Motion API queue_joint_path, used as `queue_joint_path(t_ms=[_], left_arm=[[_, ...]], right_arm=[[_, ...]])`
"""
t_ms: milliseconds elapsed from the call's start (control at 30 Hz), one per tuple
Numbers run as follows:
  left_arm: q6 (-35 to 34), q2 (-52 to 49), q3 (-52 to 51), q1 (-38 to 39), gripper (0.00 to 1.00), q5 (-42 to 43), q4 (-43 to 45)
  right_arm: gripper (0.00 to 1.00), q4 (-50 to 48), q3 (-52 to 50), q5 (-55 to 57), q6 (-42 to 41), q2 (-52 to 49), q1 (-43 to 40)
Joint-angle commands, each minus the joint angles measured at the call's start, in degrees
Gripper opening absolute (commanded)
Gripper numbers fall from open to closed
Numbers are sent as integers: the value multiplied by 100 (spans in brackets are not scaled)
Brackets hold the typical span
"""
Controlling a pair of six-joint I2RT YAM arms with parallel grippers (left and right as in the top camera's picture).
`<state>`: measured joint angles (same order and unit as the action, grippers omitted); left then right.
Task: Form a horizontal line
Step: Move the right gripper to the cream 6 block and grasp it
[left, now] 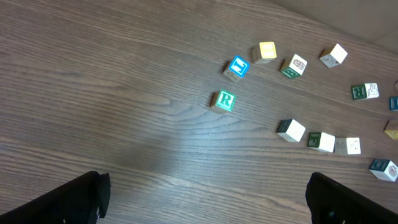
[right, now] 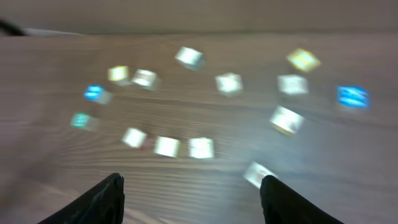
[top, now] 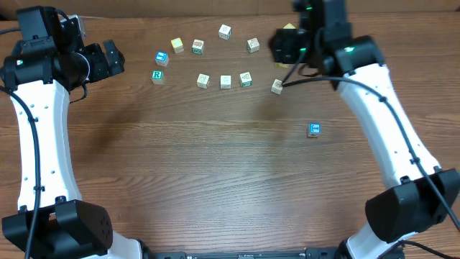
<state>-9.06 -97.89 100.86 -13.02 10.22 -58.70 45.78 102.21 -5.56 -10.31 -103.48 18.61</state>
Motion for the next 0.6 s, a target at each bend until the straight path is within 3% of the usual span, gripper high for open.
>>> queue_joint_path(t_ms=[0,267,567], left_arm=[[-83,-7,96,-7,100,-17,7],[-81,-7,96,-7,100,-15,9],[-81,-7,96,-7,100,-17,7]], right_arm=[[68,-258,94,-76,-42,-251,413],[76,-1021,94,907,-197,-1239,1156],[77,-1497,92,1154,-350,-2304,1283]])
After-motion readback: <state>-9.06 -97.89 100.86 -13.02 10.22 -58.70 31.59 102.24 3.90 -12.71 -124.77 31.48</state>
